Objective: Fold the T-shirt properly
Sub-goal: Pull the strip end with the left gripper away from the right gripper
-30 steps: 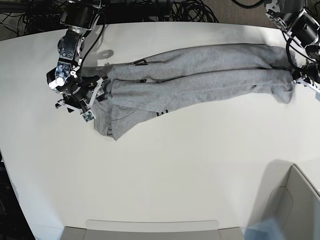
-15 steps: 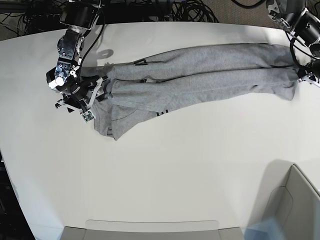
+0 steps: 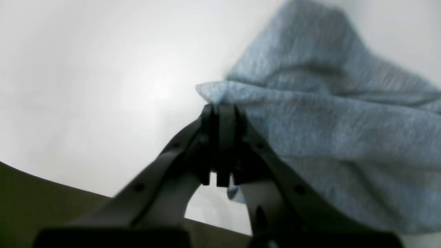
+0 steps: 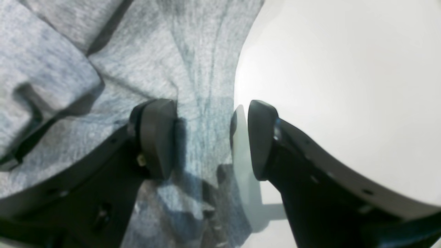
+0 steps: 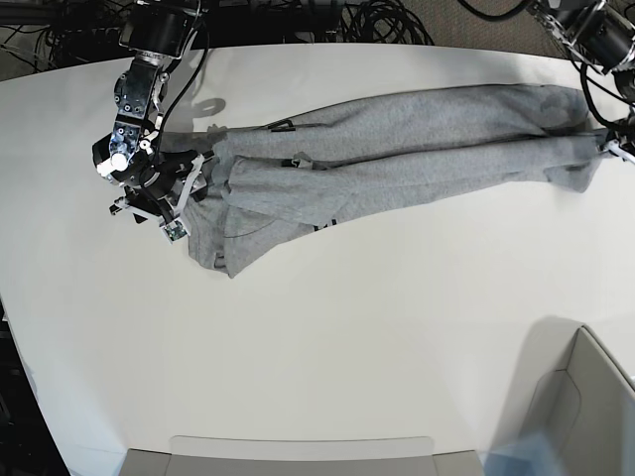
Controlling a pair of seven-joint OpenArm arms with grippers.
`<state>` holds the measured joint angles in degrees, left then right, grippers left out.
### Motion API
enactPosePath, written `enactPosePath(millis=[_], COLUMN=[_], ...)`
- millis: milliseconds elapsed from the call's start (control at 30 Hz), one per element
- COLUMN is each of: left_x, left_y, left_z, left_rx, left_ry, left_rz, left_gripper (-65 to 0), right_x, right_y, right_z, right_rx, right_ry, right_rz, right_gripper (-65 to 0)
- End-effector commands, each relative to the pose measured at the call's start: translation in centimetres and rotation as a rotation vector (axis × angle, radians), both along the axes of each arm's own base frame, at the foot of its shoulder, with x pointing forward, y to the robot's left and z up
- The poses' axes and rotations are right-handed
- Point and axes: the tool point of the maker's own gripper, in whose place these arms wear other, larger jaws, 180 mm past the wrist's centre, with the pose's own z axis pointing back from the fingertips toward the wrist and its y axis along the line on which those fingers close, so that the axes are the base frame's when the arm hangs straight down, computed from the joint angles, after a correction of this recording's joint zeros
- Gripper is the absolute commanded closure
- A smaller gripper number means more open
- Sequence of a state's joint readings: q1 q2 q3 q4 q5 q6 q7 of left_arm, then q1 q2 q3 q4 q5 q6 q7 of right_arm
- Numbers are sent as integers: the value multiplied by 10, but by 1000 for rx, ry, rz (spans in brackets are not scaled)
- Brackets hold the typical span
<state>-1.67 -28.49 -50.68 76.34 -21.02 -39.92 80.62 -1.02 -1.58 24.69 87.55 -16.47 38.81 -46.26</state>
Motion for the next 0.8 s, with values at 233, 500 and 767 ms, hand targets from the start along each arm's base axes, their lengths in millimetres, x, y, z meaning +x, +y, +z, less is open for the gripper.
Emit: enactPosePath(millis=[233, 500, 767], left_x=[-31, -23, -8], left_y=[3, 12, -9], left_z=[-8, 18, 21], left_rx=[45, 132, 102], left_ry=[89, 49, -35], left_rz=[-11, -26, -51], left_gripper=[0, -295, -294], right_x=[-23, -22, -23], right_y=[-12, 4, 6], right_z=[-18, -19, -20], right_rx=[-85, -87, -84], right_ry=[122, 126, 127], right_rz=[8, 63, 63], right_gripper=[-338, -338, -338])
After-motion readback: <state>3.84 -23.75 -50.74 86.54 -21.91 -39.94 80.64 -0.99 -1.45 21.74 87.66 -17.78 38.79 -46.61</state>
